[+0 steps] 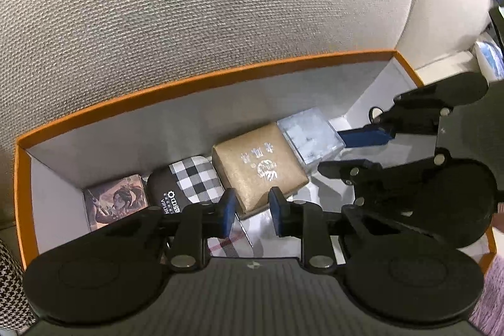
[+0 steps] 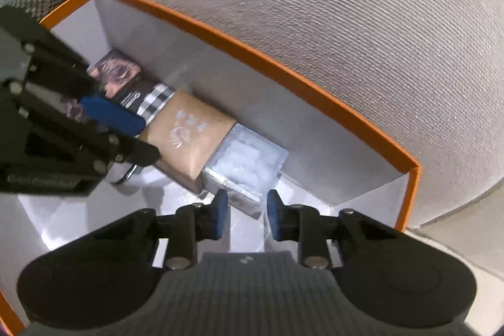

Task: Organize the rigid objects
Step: 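Lower both boxes beside the plaid case and open both tools, then move both tools back toward the remaining items on the sofa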

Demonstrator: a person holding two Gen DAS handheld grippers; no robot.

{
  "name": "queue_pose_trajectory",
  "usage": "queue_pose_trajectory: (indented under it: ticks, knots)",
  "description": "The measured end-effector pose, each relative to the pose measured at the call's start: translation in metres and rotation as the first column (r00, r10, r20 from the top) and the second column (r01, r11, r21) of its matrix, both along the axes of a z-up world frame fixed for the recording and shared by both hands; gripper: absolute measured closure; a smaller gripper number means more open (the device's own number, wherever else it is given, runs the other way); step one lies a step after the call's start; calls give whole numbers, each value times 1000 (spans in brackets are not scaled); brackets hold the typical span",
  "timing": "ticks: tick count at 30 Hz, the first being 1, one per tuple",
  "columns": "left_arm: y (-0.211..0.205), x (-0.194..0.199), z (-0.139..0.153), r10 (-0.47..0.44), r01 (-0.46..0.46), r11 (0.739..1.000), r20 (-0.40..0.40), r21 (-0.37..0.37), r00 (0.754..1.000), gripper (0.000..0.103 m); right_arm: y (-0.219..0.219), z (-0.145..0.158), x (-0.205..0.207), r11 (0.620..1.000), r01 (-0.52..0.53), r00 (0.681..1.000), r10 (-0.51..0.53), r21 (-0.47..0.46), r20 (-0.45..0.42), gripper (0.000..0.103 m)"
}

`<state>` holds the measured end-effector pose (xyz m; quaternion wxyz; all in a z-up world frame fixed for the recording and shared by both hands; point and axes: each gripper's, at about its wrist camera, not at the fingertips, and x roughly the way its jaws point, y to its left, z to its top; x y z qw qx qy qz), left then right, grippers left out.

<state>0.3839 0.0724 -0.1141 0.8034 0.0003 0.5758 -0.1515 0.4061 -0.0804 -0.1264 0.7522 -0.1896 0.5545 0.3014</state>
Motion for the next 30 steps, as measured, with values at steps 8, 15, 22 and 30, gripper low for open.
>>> queue_pose_trajectory:
  ticks: [8,15,22,30]
  knots:
    - [3,-20,16,41,-41,999,64,3,997,74,-3,14,-18,1000,-23,998,22,4,59,75]
    - [26,-89,69,103,-75,987,197,-143,975,74,-27,61,-63,992,24,990,-41,127,136,75]
    - [40,-181,96,137,-105,973,150,-203,979,74,-53,104,-128,959,97,976,-144,265,164,75]
    - [51,-267,45,329,-344,925,-112,-160,938,74,-70,97,-223,914,265,964,-255,307,-73,73]
